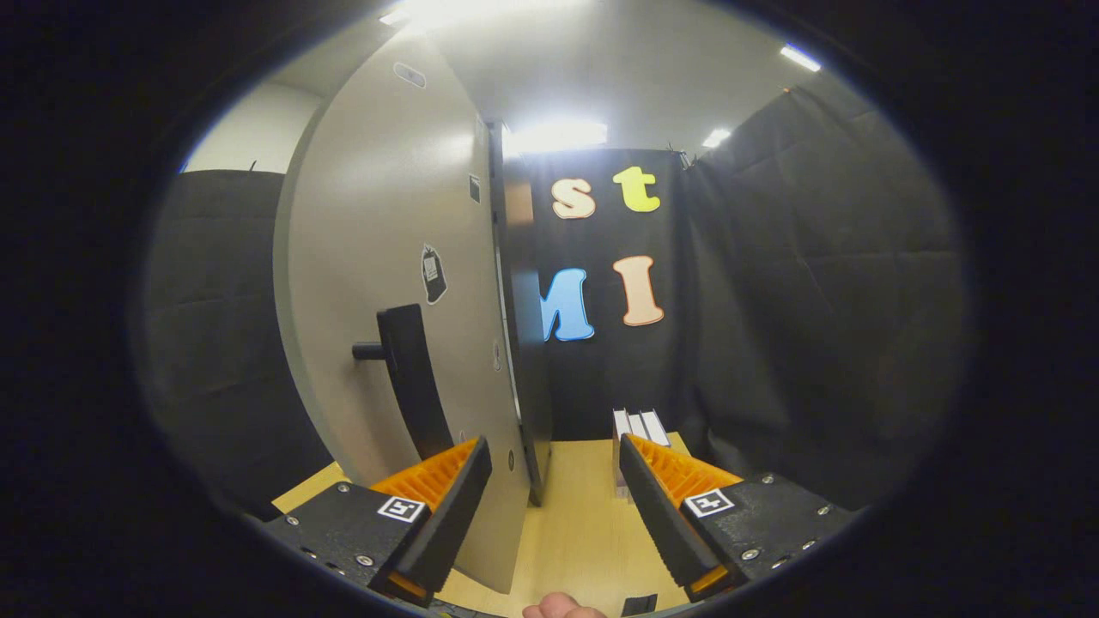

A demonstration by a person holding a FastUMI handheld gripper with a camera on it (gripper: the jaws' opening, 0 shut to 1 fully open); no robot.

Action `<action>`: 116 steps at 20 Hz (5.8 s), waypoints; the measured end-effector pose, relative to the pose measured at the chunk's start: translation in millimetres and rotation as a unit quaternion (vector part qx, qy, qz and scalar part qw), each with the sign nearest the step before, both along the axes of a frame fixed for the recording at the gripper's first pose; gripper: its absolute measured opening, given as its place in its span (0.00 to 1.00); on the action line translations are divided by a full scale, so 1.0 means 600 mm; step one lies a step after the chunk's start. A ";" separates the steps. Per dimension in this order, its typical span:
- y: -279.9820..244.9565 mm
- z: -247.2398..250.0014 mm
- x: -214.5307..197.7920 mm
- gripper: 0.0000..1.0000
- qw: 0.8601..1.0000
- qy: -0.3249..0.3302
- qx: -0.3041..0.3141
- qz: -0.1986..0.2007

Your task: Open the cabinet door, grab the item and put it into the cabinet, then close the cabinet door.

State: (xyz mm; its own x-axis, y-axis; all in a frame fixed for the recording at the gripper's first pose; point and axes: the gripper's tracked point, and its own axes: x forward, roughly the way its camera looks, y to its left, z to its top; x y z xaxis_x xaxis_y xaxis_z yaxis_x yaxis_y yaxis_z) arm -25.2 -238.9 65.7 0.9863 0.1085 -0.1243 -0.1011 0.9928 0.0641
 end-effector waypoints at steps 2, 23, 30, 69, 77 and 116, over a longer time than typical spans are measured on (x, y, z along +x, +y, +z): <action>0.004 -0.006 -0.006 0.93 1.000 0.004 0.005 -0.005; 0.214 -0.003 0.006 0.93 1.000 -0.007 0.017 0.024; 0.282 -0.007 0.013 0.93 1.000 -0.017 0.021 0.010; 0.453 -0.020 0.013 0.93 0.999 -0.025 0.027 0.002; 0.449 -0.025 0.021 0.93 0.999 -0.023 0.030 -0.004; 0.439 -0.006 0.024 0.94 0.998 -0.040 0.008 -0.036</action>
